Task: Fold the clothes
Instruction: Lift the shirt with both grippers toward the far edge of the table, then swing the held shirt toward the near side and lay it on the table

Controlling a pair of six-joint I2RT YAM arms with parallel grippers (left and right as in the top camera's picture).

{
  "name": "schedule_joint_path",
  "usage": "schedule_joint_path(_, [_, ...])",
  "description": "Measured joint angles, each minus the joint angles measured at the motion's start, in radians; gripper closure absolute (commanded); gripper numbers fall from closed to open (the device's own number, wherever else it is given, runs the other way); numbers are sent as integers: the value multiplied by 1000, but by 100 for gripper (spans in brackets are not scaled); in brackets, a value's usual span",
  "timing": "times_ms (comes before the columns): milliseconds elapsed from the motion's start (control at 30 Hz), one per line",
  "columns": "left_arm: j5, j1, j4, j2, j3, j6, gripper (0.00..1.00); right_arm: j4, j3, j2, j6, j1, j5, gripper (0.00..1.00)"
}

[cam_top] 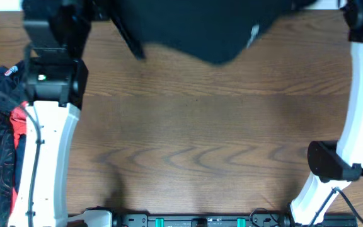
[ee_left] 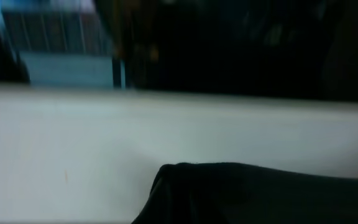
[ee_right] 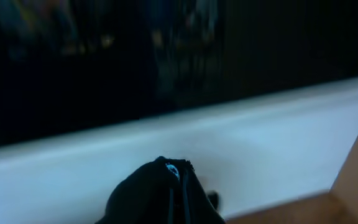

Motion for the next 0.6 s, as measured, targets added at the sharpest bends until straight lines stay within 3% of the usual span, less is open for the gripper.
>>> schedule_joint_path(300, [-14, 0, -134, -2, 60, 29, 94, -255, 9, -31, 11, -7, 18, 99])
schedule_joint_path(600, [87, 0, -405, 257, 57, 12, 94, -499, -212, 65, 67, -10, -82, 99])
